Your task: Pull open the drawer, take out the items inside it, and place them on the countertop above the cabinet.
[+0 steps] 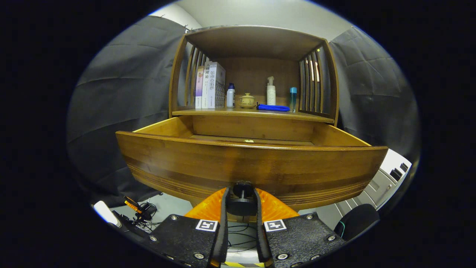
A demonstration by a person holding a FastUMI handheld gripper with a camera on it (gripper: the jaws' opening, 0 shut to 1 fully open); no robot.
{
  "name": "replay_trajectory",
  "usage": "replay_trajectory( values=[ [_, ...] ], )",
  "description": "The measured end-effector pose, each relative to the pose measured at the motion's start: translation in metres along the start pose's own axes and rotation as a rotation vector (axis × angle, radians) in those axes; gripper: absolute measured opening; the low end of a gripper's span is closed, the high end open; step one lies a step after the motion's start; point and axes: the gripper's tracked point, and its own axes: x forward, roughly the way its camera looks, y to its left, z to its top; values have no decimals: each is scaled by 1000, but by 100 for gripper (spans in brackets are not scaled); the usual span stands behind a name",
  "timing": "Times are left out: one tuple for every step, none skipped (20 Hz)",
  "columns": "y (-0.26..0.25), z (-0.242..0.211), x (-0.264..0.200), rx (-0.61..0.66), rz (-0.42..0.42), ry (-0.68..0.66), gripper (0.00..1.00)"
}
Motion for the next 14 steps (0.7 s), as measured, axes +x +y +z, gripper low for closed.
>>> replay_trajectory(
  values=[
    [1, -1, 0, 4, 5, 2, 32],
    [2, -1, 0, 12, 13, 5, 34],
    [3, -1, -2, 22, 22, 6, 39],
    [3, 0, -6, 30, 31, -1, 51],
    [9, 4, -12, 55, 61, -15, 62],
    [15, 10, -18, 76, 84, -36, 73],
    [17, 20, -24, 95, 97, -69, 84],
    [16, 32, -30, 102, 95, -100, 96],
    [13, 45, -37, 103, 81, -134, 97],
    [11, 56, -41, 99, 69, -159, 96],
    [8, 69, -44, 94, 56, -179, 96],
    [5, 80, -46, 93, 43, -187, 96],
    [3, 89, -47, 96, 32, -188, 96],
    [1, 96, -47, 99, 27, -183, 96]
  ],
)
